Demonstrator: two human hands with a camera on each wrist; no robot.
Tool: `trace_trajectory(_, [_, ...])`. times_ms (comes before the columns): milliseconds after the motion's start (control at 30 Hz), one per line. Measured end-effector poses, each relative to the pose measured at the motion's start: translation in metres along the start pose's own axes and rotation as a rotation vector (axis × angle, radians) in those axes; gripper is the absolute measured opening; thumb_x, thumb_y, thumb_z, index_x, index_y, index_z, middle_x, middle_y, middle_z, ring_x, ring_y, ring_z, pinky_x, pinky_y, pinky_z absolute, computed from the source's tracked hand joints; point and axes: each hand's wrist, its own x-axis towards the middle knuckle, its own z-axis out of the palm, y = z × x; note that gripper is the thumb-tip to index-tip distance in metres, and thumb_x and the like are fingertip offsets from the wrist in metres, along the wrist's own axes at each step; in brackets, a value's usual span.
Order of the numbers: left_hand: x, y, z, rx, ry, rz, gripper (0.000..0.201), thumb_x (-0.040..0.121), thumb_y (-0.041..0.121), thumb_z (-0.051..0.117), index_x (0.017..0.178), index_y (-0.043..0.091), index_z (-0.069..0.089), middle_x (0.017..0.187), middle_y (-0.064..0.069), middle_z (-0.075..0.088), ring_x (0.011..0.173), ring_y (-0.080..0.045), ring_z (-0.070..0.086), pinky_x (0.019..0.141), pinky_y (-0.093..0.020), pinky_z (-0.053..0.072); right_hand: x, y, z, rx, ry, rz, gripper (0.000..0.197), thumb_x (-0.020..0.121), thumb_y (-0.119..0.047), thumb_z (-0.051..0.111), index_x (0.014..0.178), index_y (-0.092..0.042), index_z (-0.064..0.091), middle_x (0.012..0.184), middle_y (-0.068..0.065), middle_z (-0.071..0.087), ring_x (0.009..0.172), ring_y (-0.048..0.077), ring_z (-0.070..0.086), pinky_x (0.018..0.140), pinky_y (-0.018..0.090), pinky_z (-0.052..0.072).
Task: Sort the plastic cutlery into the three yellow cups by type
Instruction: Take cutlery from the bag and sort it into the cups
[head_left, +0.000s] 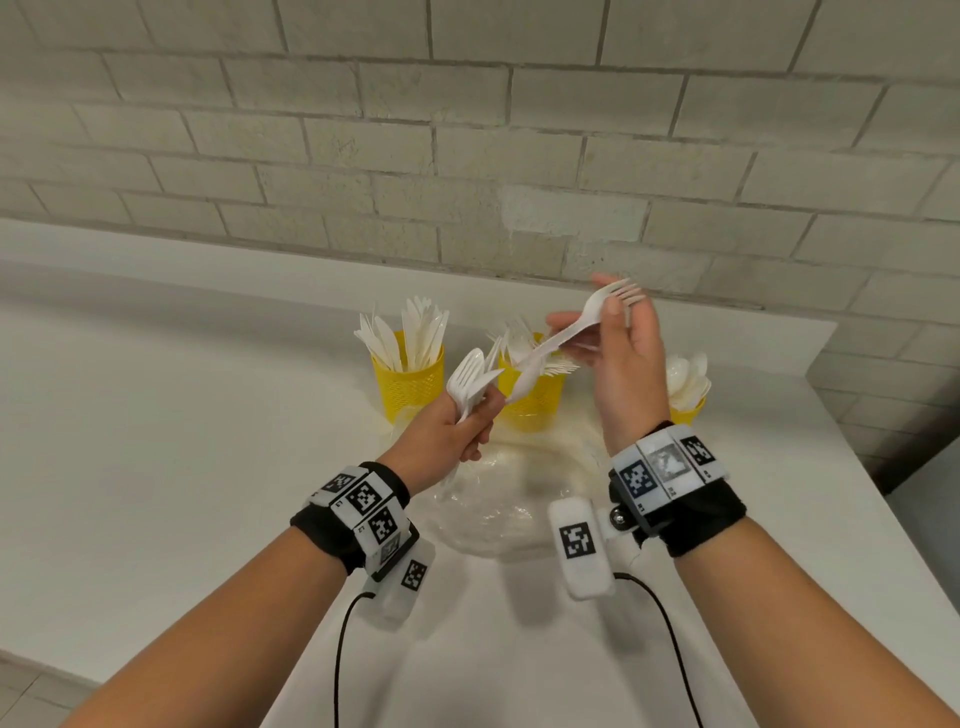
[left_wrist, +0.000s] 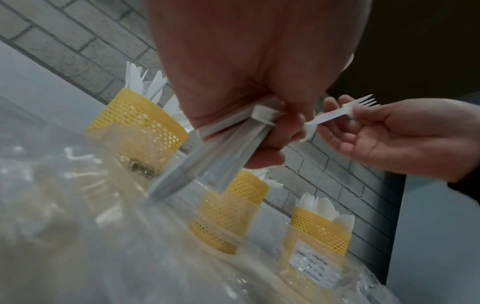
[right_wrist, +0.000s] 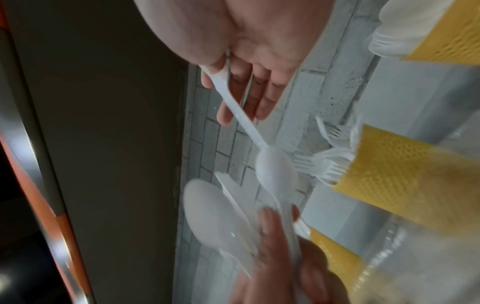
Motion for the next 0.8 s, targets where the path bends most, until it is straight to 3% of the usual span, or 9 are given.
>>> trace_trajectory(100, [0.001, -0.004, -0.004, 0.004, 0.062, 0.005, 0.006, 0.097, 0.022, 0.049, 0.093, 0.018, 0.051, 0.066, 0.004, 0.043, 0.049, -0.003, 0.039, 0.059, -0.026, 0.041, 0.008, -0.013, -0.004, 0.019, 0.072, -0.071, 0.023, 0.103, -0.024, 0.030, 0.113, -0.026, 0.050, 0.075, 0.007, 0.059, 0.073, 0.022, 0.062, 0.074, 0.030, 0.054])
trace_trajectory(200, [0.002, -0.008, -0.003, 0.038, 0.108, 0.001, 0.012, 0.097, 0.023, 0.050, 0.107, 0.027, 0.053, 0.080, 0.006, 0.052, 0.056, -0.010, 0.037, 0.063, -0.027, 0.042, 0.005, -0.011, 0.000, -0.096, 0.006, -0.008, 0.026, 0.096, -0.035, 0.048, 0.119, -0.024, 0.051, 0.083, -0.007, 0.052, 0.065, 0.010, 0.047, 0.063, 0.023, 0.047])
trace_trajectory(300, [0.005, -0.011, -0.001, 0.154, 0.143, 0.013, 0.018, 0.097, 0.031, 0.050, 0.114, 0.032, 0.052, 0.086, 0.010, 0.056, 0.057, -0.013, 0.042, 0.063, -0.027, 0.043, -0.012, -0.005, 0.008, -0.212, -0.122, 0.087, 0.024, 0.084, -0.036, 0.067, 0.095, -0.016, 0.062, 0.074, -0.009, 0.057, 0.061, 0.003, 0.050, 0.061, 0.022, 0.041])
trace_trajectory(367, [0.007, -0.014, 0.001, 0.276, 0.194, 0.016, 0.028, 0.097, 0.033, 0.048, 0.124, 0.035, 0.043, 0.087, 0.013, 0.058, 0.054, -0.011, 0.051, 0.061, -0.023, 0.046, -0.025, 0.000, 0.017, -0.302, -0.190, 0.074, 0.032, 0.080, -0.035, 0.072, 0.081, -0.005, 0.062, 0.069, 0.005, 0.059, 0.060, 0.015, 0.050, 0.057, 0.030, 0.043])
trace_trajectory(433, [0.006, -0.015, 0.004, 0.321, 0.262, 0.021, 0.037, 0.097, 0.026, 0.047, 0.132, 0.034, 0.037, 0.092, 0.010, 0.059, 0.059, -0.012, 0.056, 0.058, -0.023, 0.047, -0.033, 0.007, 0.025, -0.417, -0.205, 0.074, 0.036, 0.072, -0.045, 0.074, 0.073, -0.012, 0.061, 0.071, 0.006, 0.063, 0.065, 0.022, 0.056, 0.061, 0.037, 0.048])
trace_trajectory(500, [0.005, -0.017, 0.007, 0.344, 0.321, 0.036, 0.038, 0.095, 0.023, 0.050, 0.131, 0.024, 0.039, 0.098, 0.003, 0.061, 0.068, -0.018, 0.058, 0.062, -0.034, 0.052, -0.034, 0.010, 0.027, -0.560, -0.190, 0.098, 0.032, 0.069, -0.050, 0.073, 0.071, -0.021, 0.060, 0.068, -0.004, 0.064, 0.066, 0.015, 0.059, 0.063, 0.037, 0.050])
trace_trajectory(600, [0.005, -0.018, 0.012, 0.344, 0.378, 0.008, 0.027, 0.093, 0.027, 0.056, 0.111, 0.013, 0.043, 0.087, -0.007, 0.060, 0.072, -0.029, 0.059, 0.067, -0.046, 0.052, -0.030, 0.009, 0.026, -0.769, -0.220, 0.055, 0.024, 0.076, -0.048, 0.067, 0.075, -0.025, 0.060, 0.074, -0.008, 0.061, 0.074, 0.015, 0.059, 0.066, 0.035, 0.050])
trace_trajectory(700, [0.004, -0.016, 0.016, 0.278, 0.394, 0.031, 0.027, 0.091, 0.026, 0.061, 0.106, 0.019, 0.040, 0.081, 0.006, 0.057, 0.070, -0.017, 0.057, 0.061, -0.030, 0.046, -0.030, 0.006, 0.026, -0.874, -0.256, 0.039, 0.030, 0.081, -0.053, 0.061, 0.079, -0.023, 0.065, 0.087, -0.005, 0.055, 0.082, 0.017, 0.056, 0.071, 0.034, 0.048])
trace_trajectory(800, [0.003, -0.015, 0.016, 0.244, 0.397, 0.058, 0.034, 0.088, 0.024, 0.066, 0.111, 0.018, 0.042, 0.089, 0.006, 0.060, 0.077, -0.010, 0.059, 0.063, -0.019, 0.045, -0.031, 0.007, 0.029, -0.784, -0.253, 0.075, 0.030, 0.079, -0.052, 0.065, 0.079, -0.022, 0.068, 0.087, -0.002, 0.056, 0.082, 0.017, 0.057, 0.072, 0.035, 0.049])
